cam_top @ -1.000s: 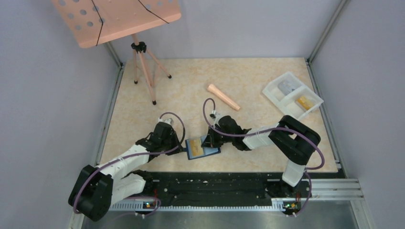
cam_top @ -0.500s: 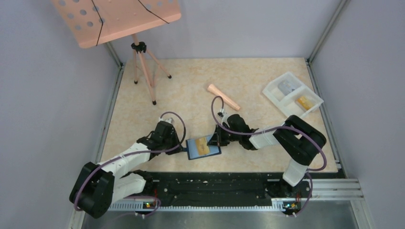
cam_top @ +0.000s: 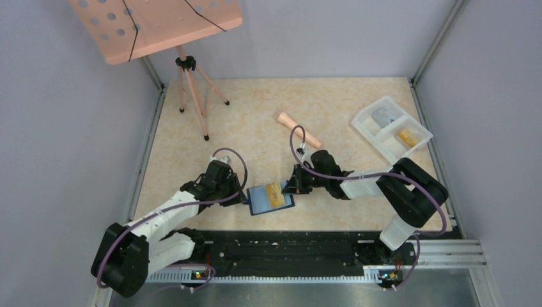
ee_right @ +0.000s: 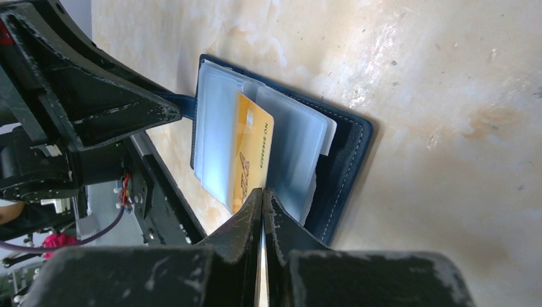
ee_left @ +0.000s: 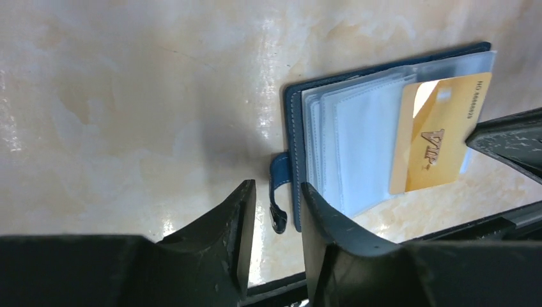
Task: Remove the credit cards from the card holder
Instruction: Remove the credit card from the card holder.
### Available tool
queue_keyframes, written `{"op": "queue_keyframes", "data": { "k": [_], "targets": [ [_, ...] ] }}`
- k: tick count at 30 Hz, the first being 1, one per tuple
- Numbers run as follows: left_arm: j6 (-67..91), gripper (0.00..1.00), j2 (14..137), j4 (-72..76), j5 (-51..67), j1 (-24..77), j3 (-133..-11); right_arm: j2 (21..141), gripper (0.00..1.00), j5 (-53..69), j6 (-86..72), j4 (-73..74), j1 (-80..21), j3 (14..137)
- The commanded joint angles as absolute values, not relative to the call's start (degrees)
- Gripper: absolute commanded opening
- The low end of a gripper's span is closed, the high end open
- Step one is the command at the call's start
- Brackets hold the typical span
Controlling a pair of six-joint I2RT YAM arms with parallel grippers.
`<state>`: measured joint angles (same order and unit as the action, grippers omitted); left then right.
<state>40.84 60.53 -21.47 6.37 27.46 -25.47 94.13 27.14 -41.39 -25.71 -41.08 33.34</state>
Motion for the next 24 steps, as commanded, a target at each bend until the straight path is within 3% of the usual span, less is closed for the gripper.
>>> {"op": "queue_keyframes", "data": {
  "k": [1, 6, 11, 24],
  "targets": [
    [41.49, 0.40, 57.19, -23.58, 5.96, 27.35, -29.10, 90.98, 0.00, 28.26, -41.02, -25.23, -40.69, 33.25],
    [41.98, 0.42, 54.62, -24.44, 7.74, 27.41, -31.12, 89.88, 0.00, 26.01, -40.39, -19.31, -40.63, 34.78],
    [44.57, 0.41, 53.71, -16.06, 15.08, 27.54, -28.63, 89.34, 0.00, 25.19, -40.18, -17.32, -40.44, 35.08],
    [45.99, 0.38, 65.46, -2.13, 21.01, 29.45, -27.50, 87.63, 0.00, 26.11, -43.42, -20.56, -40.38, 33.94]
  ]
}}
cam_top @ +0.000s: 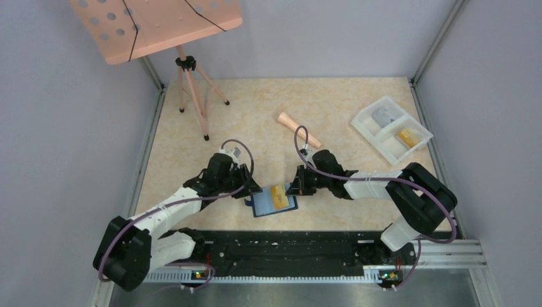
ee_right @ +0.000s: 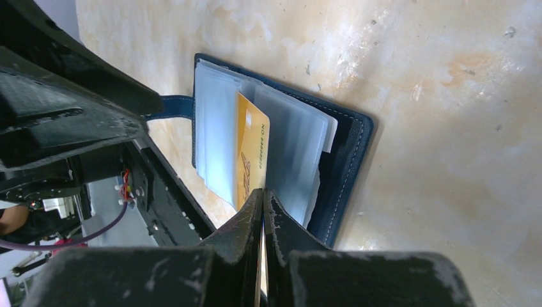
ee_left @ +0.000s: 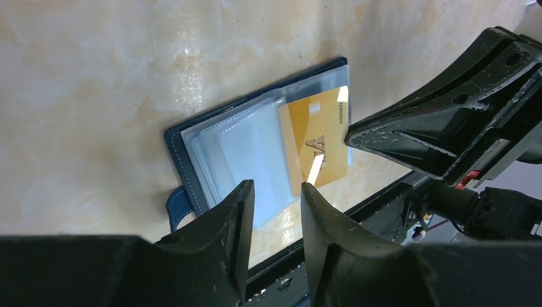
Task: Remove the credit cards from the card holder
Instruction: Remove the credit card from the card holder.
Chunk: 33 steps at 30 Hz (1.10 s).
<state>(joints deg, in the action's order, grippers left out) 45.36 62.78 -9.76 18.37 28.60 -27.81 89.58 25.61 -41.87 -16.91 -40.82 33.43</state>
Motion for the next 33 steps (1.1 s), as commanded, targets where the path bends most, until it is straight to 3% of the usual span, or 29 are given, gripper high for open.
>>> {"op": "queue_keyframes", "data": {
  "k": [1, 12, 21, 25, 27, 30, 33],
  "targets": [
    [46.05, 0.37, 66.52, -1.39, 21.20, 29.64, -27.51, 87.74, 0.00, 26.46, -43.75, -21.40, -40.35, 33.76],
    [47.08, 0.30, 77.44, 6.30, 22.73, 32.41, -27.43, 91.28, 0.00, 28.73, -46.89, -27.19, -40.34, 32.92],
    [47.25, 0.28, 79.34, 7.13, 22.01, 33.38, -26.91, 94.47, 0.11, 29.26, -47.70, -28.41, -40.68, 33.28],
    [47.20, 0.27, 79.53, 7.25, 21.72, 33.41, -26.72, 95.16, 0.11, 29.36, -47.85, -28.88, -41.12, 33.49],
    [47.27, 0.26, 79.53, 7.29, 21.79, 33.52, -26.59, 95.12, 0.11, 29.27, -47.70, -28.67, -41.22, 33.56],
    [46.76, 0.26, 78.98, 7.50, 22.64, 33.53, -26.46, 94.18, 0.00, 28.13, -45.83, -25.49, -41.10, 34.55],
    [45.25, 0.26, 77.14, 7.58, 24.11, 33.50, -26.36, 91.28, 0.00, 24.85, -41.71, -18.89, -40.23, 36.24]
  ]
}}
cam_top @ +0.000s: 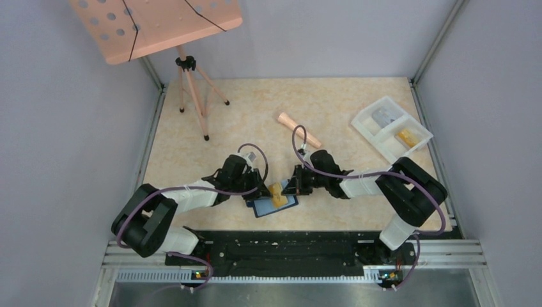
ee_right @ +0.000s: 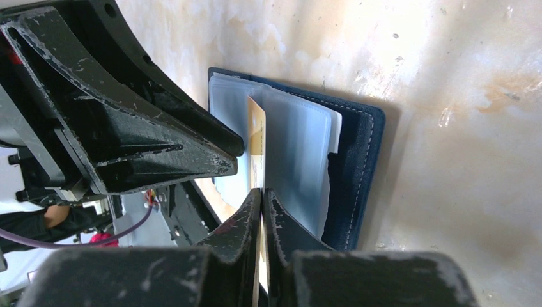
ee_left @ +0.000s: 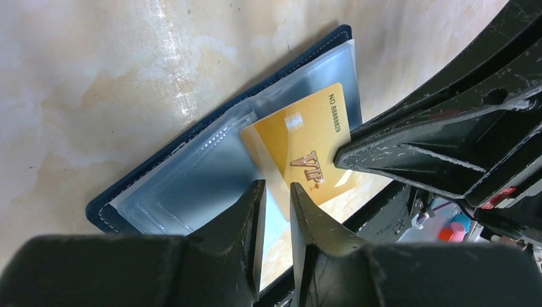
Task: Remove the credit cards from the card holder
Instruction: Remove the credit card from the card holder.
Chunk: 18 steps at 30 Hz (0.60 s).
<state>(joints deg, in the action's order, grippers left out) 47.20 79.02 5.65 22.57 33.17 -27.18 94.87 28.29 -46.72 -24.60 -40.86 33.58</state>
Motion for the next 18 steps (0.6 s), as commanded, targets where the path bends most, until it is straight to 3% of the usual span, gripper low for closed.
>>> {"op": "queue_keyframes", "data": {
  "k": [1, 5, 18],
  "targets": [
    [44.48, 0.26, 76.22, 6.75, 24.05, 33.51, -26.51, 90.00, 0.00, 23.74, -39.94, -16.37, -39.80, 36.81],
    [41.33, 0.27, 72.44, 2.88, 23.92, 33.49, -27.71, 84.81, 0.00, 21.47, -34.42, -7.72, -37.55, 38.89],
    [32.76, 0.40, 54.83, 0.51, 29.10, 33.54, -29.73, 76.91, 0.00, 31.40, -22.05, 6.55, -34.89, 46.38]
  ]
}}
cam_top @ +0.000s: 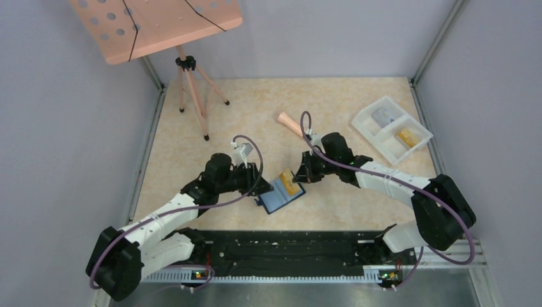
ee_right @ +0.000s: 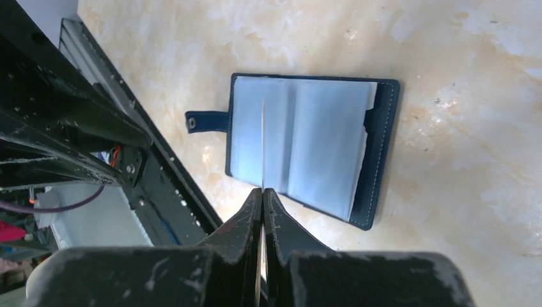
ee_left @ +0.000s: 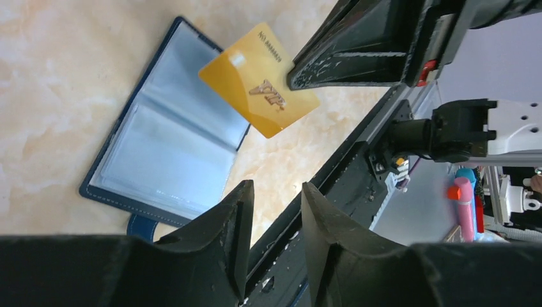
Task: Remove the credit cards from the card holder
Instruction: Remove the credit card from the card holder.
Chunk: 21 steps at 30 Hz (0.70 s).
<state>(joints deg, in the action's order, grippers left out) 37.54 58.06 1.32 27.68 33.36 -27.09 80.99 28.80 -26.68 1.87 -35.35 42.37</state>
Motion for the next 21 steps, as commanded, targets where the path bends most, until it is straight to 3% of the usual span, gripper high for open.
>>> {"op": "queue_keyframes", "data": {
  "k": [1, 11, 21],
  "targets": [
    [31.91, 0.41, 54.16, -0.63, 29.14, 33.49, -30.15, 76.30, 0.00, 31.82, -21.73, 7.30, -34.84, 46.81],
    [29.71, 0.49, 49.47, -1.76, 30.41, 33.50, -31.43, 74.95, 0.00, 55.20, -19.54, 3.08, -34.81, 46.61],
    [31.55, 0.53, 51.67, 1.98, 37.16, 33.53, -31.21, 74.62, 0.00, 63.04, -24.17, -5.05, -34.97, 43.97]
  ]
}}
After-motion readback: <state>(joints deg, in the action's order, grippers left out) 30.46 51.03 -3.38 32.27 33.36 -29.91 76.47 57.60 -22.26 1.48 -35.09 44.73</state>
